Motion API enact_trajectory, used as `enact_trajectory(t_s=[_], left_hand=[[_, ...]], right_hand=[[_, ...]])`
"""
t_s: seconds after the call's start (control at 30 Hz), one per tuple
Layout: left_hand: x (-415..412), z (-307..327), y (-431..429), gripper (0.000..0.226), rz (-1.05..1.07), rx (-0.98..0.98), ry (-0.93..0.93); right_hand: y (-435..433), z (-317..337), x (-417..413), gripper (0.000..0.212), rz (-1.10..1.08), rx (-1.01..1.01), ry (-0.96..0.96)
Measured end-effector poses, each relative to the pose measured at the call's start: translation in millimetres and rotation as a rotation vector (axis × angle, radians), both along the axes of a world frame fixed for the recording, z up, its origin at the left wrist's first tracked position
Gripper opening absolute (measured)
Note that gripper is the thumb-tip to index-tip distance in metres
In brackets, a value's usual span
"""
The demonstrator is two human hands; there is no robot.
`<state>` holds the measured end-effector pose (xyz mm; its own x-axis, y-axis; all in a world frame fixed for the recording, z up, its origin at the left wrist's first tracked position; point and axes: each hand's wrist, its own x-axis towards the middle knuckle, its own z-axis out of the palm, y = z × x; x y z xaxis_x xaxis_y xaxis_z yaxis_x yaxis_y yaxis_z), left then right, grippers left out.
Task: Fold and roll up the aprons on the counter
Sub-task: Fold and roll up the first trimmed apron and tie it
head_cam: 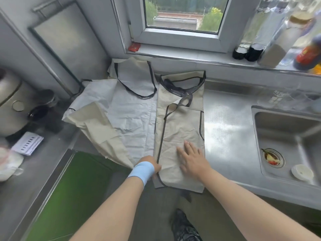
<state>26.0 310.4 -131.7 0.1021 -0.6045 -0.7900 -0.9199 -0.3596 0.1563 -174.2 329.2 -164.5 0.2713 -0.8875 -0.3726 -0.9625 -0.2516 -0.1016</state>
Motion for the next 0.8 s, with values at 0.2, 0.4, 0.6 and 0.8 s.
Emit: enact_trajectory(t_s=[0.2,0.4,0.6,0.8], left_hand=[[1,-9,46,0.065,0.185,0.025,0.030],[3,-36,74,0.057,0.546,-0.059,0.406],[5,-17,86,0.029,0.763,0.023,0.817],[9,34,71,0.028,0.487,0.118,0.631]], right_hand=[[51,-1,-5,0.077,0.146,0.007,0.048],[73,-14,1,0.100,0.101,-0.006,0.018],[95,-11,17,0.119,0.066,-0.061,0.005],[84,24,20,0.050,-0.071,-0.118,0.010]])
